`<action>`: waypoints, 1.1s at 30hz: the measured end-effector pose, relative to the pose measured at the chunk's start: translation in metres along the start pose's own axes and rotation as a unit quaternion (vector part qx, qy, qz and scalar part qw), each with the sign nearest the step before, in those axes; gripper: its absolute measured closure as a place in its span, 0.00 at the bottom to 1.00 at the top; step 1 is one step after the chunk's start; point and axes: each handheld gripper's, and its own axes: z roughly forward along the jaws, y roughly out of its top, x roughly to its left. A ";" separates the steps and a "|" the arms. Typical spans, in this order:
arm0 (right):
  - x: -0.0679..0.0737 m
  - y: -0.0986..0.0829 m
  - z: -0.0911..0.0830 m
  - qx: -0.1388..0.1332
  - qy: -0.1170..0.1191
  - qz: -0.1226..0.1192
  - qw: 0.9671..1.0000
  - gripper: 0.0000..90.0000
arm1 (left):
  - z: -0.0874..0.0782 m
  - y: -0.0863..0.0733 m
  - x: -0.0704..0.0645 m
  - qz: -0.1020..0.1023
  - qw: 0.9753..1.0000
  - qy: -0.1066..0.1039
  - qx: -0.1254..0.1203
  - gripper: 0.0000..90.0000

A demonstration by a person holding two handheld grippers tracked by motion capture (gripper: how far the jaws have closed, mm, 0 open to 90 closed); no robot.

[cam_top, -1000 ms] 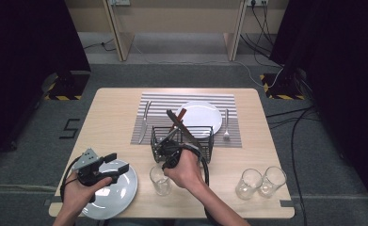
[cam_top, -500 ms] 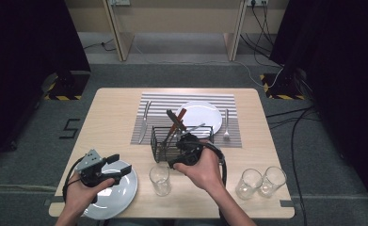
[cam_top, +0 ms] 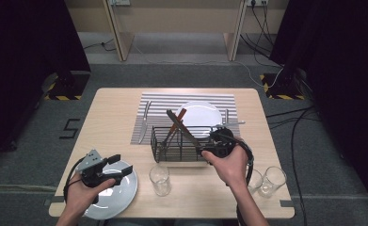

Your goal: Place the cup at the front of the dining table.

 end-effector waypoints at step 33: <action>-0.039 -0.019 -0.011 -0.041 -0.043 0.043 0.997 0.63 | 0.023 0.021 -0.033 0.024 0.998 -0.060 0.017 0.31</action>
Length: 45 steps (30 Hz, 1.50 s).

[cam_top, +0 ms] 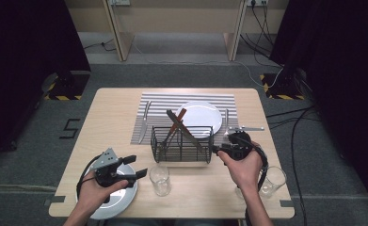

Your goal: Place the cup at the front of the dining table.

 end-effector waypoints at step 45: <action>-0.016 -0.001 -0.007 -0.010 0.000 0.022 1.000 0.64 | 0.062 0.014 -0.014 0.028 0.985 -0.043 0.163 0.68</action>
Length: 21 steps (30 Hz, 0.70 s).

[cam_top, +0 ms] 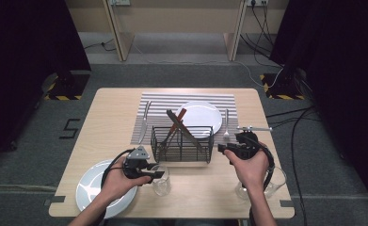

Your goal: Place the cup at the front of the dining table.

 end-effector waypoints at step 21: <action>0.000 -0.001 0.002 0.003 0.004 0.000 1.000 0.63 | -0.001 0.004 0.001 0.018 0.999 0.017 0.021 0.83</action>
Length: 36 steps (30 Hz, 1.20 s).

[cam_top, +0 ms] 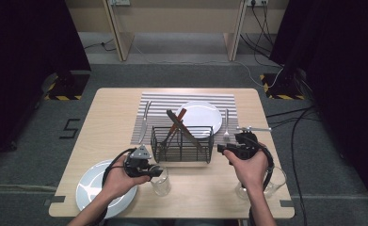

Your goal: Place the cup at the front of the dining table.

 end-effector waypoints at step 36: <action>-0.005 0.000 0.001 -0.005 -0.001 0.007 1.000 0.64 | -0.028 -0.018 0.002 0.020 0.997 0.010 -0.069 0.90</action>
